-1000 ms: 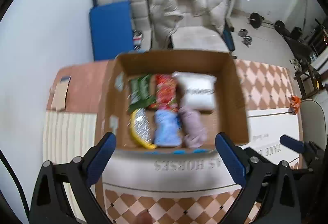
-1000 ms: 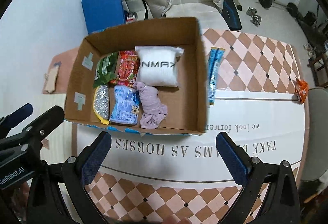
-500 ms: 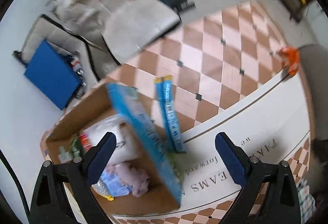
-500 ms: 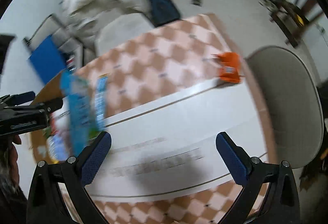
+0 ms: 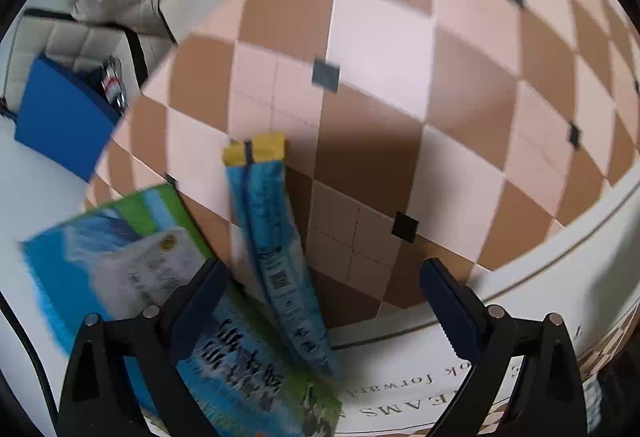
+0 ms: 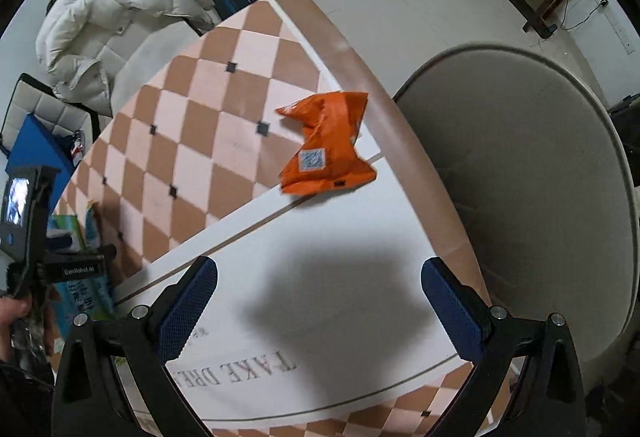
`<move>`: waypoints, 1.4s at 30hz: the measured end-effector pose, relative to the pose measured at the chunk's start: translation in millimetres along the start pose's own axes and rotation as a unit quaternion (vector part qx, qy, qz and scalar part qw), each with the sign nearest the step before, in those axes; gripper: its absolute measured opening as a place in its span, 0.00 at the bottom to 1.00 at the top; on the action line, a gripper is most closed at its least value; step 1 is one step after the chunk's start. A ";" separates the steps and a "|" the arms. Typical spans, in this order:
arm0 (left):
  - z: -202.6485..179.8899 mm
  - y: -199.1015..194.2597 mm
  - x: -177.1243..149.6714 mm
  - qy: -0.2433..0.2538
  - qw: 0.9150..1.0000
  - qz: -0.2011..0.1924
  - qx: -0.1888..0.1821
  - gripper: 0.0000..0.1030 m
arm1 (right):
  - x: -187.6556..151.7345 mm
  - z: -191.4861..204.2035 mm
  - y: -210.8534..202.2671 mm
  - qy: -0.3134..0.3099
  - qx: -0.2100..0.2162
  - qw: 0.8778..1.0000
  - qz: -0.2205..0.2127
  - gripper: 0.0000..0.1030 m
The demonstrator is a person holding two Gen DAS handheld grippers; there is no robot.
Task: Organize soft objects
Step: 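Grasp the blue stick packets with the left tool while the right tool grasps the orange snack bag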
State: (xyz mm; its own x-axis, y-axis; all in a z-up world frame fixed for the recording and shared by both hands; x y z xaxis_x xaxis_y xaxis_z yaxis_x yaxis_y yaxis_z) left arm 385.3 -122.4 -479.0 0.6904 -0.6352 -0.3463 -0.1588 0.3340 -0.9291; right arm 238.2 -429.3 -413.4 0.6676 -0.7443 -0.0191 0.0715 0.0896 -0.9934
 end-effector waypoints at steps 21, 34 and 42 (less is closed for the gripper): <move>-37.8 -4.9 -37.7 -0.112 0.968 -0.069 -0.215 0.72 | 89.1 23.4 69.8 0.005 -0.009 0.999 0.042 1.00; -62.4 -6.9 -58.5 -0.115 0.979 -0.092 -0.143 0.15 | 79.3 47.4 107.2 -0.017 -0.061 0.997 0.050 0.41; -69.3 -51.8 -86.4 -0.113 0.971 -0.149 -0.146 0.12 | 43.2 70.2 90.0 -0.046 -0.030 0.997 0.049 0.34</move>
State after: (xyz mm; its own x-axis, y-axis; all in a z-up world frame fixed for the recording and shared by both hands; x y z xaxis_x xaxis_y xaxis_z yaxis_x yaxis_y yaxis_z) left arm 285.0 -133.1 -409.9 0.8684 -0.4935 -0.0492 -0.0985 -0.0743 -0.9924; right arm 325.5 -406.9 -495.7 0.7343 -0.6702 -0.1078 -0.0391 0.1168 -0.9924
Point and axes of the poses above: each gripper's, at about its wrist camera, not at the fingertips, and y roughly the way its jaws point, z to its left, x to its top, the point moved 6 cm from there along y, roughly the way its jaws point, and after that the axes turned 14 degrees about y, right-handed, at the moved point
